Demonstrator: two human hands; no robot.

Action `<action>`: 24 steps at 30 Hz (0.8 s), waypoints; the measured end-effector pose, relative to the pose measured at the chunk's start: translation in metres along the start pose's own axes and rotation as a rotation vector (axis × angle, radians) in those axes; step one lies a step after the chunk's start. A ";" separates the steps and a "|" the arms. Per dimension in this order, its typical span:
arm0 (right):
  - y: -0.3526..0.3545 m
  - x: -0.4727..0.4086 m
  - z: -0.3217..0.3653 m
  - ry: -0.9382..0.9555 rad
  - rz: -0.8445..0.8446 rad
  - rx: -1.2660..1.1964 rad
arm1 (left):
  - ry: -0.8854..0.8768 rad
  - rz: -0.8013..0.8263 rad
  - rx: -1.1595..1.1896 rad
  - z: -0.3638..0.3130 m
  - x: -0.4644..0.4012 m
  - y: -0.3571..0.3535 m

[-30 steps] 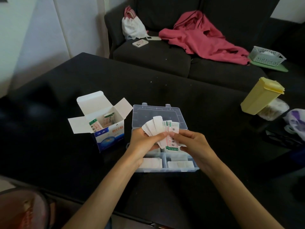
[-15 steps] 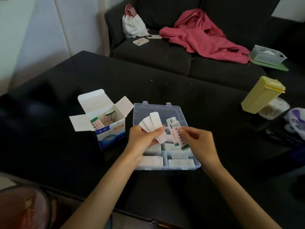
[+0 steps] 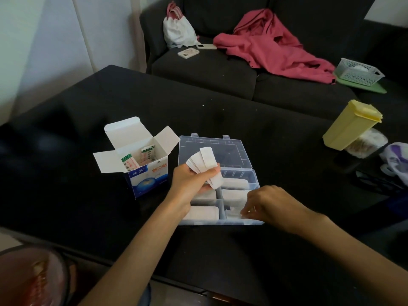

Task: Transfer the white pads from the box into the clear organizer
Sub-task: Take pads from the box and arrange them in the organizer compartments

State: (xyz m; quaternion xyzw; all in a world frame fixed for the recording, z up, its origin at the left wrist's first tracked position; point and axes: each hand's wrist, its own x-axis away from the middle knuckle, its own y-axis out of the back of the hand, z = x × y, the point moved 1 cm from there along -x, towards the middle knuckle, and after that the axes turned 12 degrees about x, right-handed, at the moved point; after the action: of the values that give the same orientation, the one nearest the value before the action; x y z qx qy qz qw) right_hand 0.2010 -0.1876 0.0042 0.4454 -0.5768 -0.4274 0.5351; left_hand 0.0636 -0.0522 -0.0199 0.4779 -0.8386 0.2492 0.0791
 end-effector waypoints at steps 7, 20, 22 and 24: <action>0.018 -0.011 0.000 -0.218 -0.050 -0.475 | 0.092 0.029 0.102 0.001 0.000 0.000; 0.009 -0.021 0.041 -0.584 -0.409 -1.704 | 0.020 0.077 -0.129 0.000 0.007 -0.016; 0.008 -0.016 0.033 -0.621 -0.393 -1.738 | -0.039 0.136 -0.145 -0.007 0.006 -0.012; 0.006 -0.009 0.022 -0.633 -0.316 -1.720 | -0.105 0.181 -0.150 -0.016 0.004 -0.006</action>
State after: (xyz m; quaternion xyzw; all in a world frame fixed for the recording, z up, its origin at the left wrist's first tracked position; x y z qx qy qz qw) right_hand 0.1792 -0.1768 0.0067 -0.1682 -0.1132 -0.8775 0.4345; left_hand 0.0647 -0.0503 -0.0025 0.4052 -0.8977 0.1664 0.0479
